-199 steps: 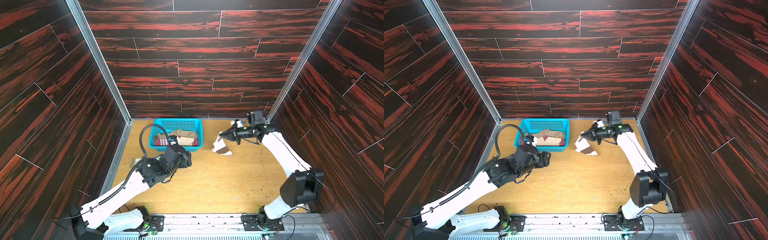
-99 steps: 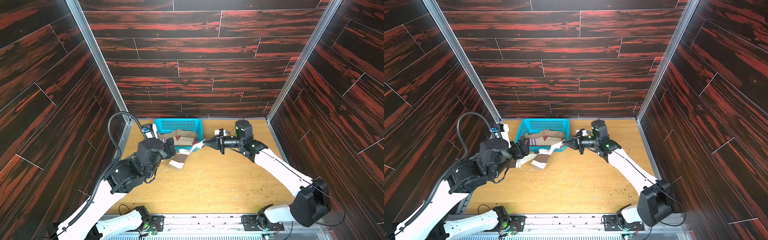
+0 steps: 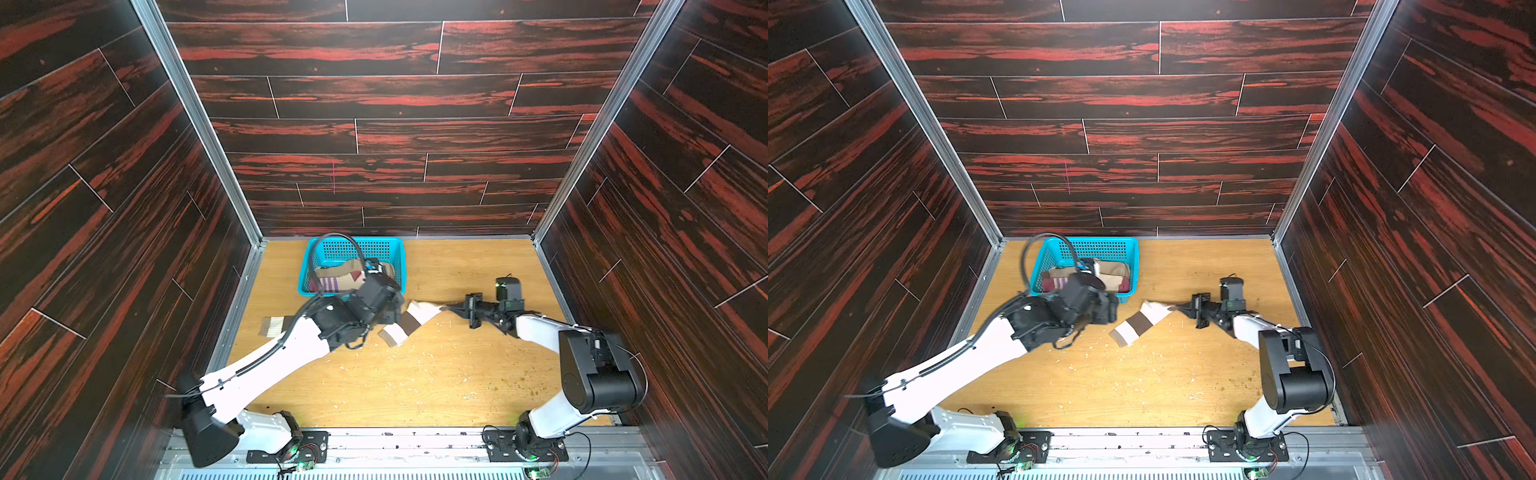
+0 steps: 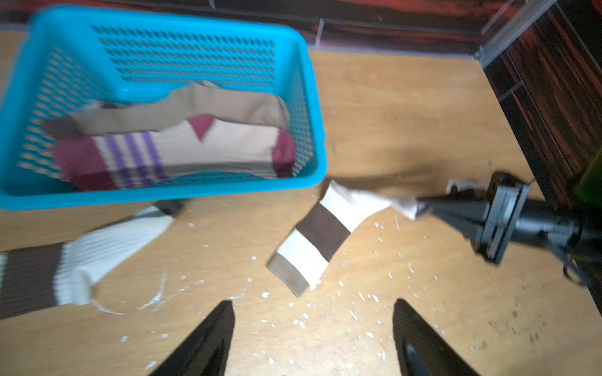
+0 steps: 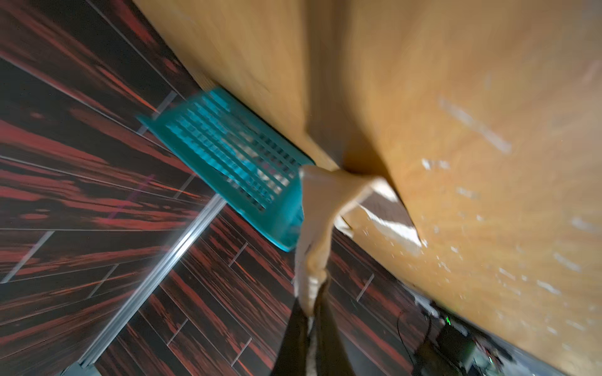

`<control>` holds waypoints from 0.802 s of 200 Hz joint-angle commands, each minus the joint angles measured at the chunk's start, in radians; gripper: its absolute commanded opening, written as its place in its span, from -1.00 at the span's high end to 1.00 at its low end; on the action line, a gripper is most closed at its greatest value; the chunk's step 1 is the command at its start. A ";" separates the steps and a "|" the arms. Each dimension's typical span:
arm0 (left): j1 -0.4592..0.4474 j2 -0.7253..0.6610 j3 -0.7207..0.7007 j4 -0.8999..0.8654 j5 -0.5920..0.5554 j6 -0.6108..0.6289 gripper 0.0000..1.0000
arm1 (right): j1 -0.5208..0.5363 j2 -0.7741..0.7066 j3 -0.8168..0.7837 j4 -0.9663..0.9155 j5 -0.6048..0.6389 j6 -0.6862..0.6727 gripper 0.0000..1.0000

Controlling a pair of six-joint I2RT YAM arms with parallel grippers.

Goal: Place the socks together as a pair
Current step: Place the sock at the center of the board, then pick up the sock at the center of the board.

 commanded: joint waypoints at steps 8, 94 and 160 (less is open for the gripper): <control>-0.031 0.032 -0.021 0.046 0.063 -0.058 -0.56 | -0.088 -0.008 -0.009 -0.085 0.012 -0.088 0.74; -0.068 0.220 -0.046 0.179 0.151 -0.131 -0.52 | -0.268 -0.039 0.142 -0.478 0.106 -0.423 -0.32; 0.108 -0.177 -0.291 -0.086 -0.075 -0.399 -0.68 | -0.237 -0.188 0.228 -0.728 0.024 -0.860 -0.36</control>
